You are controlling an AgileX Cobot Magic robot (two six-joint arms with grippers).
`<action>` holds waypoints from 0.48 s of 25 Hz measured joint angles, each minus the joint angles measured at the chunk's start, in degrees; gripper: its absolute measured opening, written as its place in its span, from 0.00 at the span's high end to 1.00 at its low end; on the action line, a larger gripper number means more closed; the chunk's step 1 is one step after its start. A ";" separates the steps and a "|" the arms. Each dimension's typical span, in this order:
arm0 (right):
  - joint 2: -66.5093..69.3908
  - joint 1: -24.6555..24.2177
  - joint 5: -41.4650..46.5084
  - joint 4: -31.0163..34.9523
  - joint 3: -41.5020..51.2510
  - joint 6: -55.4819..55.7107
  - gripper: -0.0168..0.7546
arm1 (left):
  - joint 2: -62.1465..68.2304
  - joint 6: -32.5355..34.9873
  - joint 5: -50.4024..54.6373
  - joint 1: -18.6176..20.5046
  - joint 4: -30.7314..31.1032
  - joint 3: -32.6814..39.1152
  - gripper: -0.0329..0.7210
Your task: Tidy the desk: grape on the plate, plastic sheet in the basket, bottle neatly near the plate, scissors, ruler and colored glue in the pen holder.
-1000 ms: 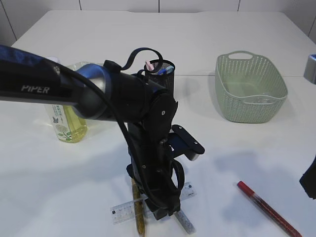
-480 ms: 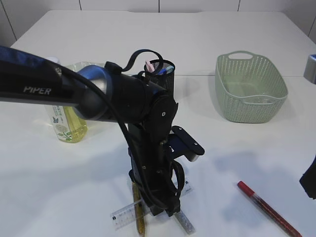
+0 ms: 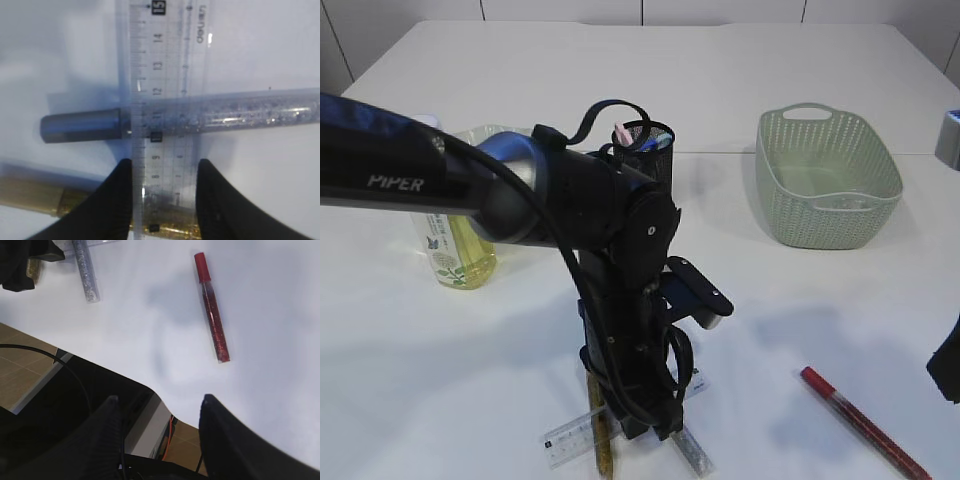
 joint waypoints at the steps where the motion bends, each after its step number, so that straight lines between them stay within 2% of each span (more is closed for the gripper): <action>1: 0.00 0.00 0.00 0.00 0.00 0.00 0.45 | 0.00 0.00 0.54 0.00 0.00 -0.13 0.58; 12: 0.00 0.00 0.00 0.00 0.00 0.00 0.45 | 0.00 0.00 6.73 0.00 -1.60 -3.00 0.58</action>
